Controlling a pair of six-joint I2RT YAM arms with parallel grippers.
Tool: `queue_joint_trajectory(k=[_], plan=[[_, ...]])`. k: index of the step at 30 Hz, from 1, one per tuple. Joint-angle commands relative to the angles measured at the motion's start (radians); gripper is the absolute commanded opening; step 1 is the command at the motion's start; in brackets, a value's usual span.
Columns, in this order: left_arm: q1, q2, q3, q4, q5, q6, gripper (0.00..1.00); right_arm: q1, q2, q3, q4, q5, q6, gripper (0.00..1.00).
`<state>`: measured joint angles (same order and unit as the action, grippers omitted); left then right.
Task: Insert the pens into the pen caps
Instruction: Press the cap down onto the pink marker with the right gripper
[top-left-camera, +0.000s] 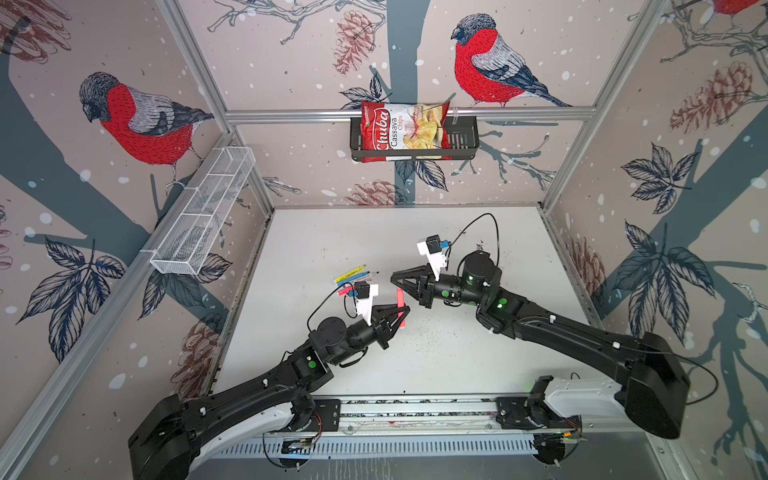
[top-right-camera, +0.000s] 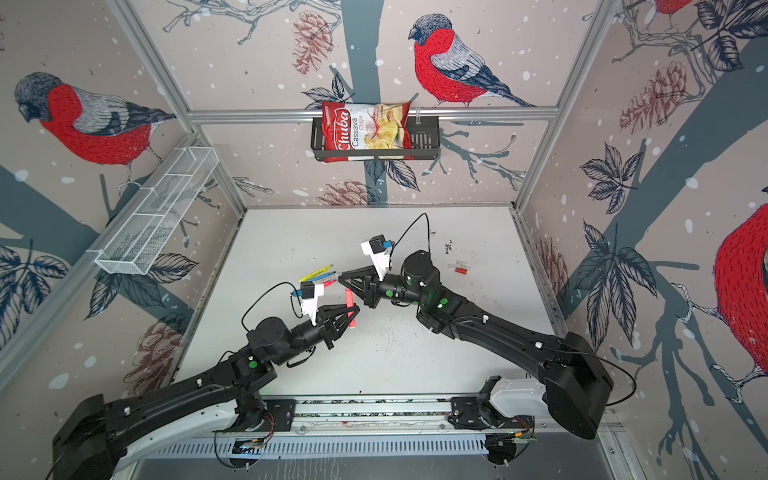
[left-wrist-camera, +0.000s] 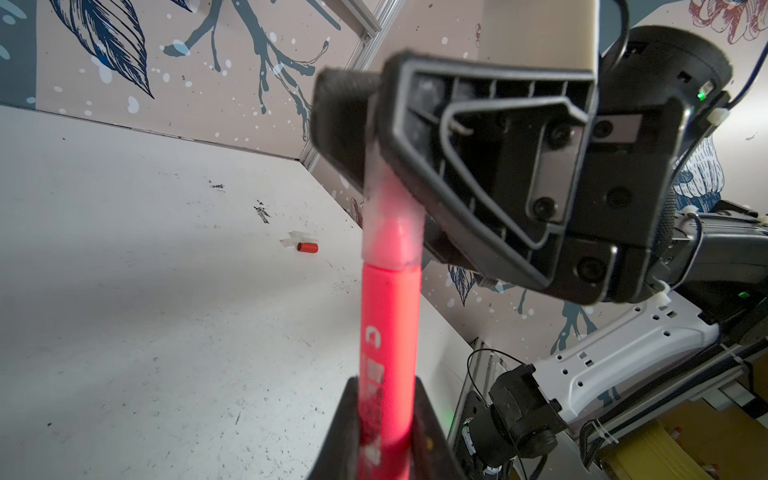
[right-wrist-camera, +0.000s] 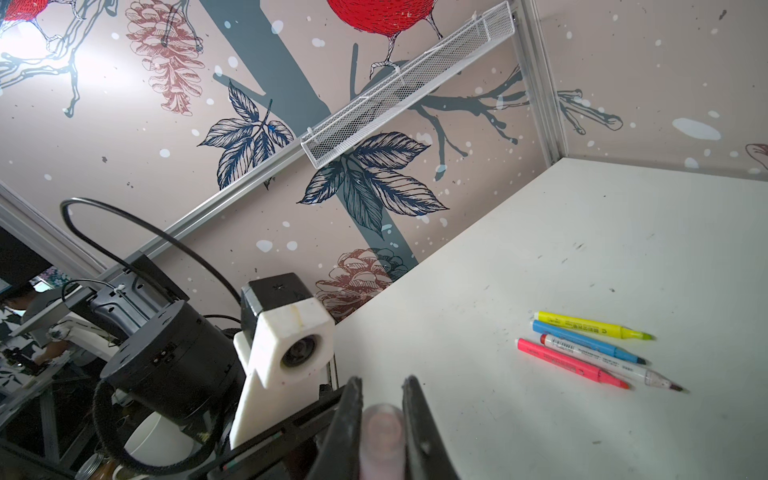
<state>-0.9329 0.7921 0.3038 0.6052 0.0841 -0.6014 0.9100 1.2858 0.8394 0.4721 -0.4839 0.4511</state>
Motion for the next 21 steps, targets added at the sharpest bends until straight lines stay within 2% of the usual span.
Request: queue_joint_trajectory(k=[1, 12, 21], plan=[[0.003, -0.009, 0.033, 0.181, -0.066, 0.013, 0.00, 0.025, 0.009, -0.028, -0.127, -0.033, -0.005, 0.01], [0.018, -0.051, 0.055, 0.171, -0.117, 0.032, 0.00, 0.074, 0.004, -0.091, -0.143, 0.054, 0.001, 0.01], [0.074, -0.062, 0.061, 0.179, -0.084, 0.020, 0.00, 0.099, 0.015, -0.090, -0.174, 0.098, -0.011, 0.00]])
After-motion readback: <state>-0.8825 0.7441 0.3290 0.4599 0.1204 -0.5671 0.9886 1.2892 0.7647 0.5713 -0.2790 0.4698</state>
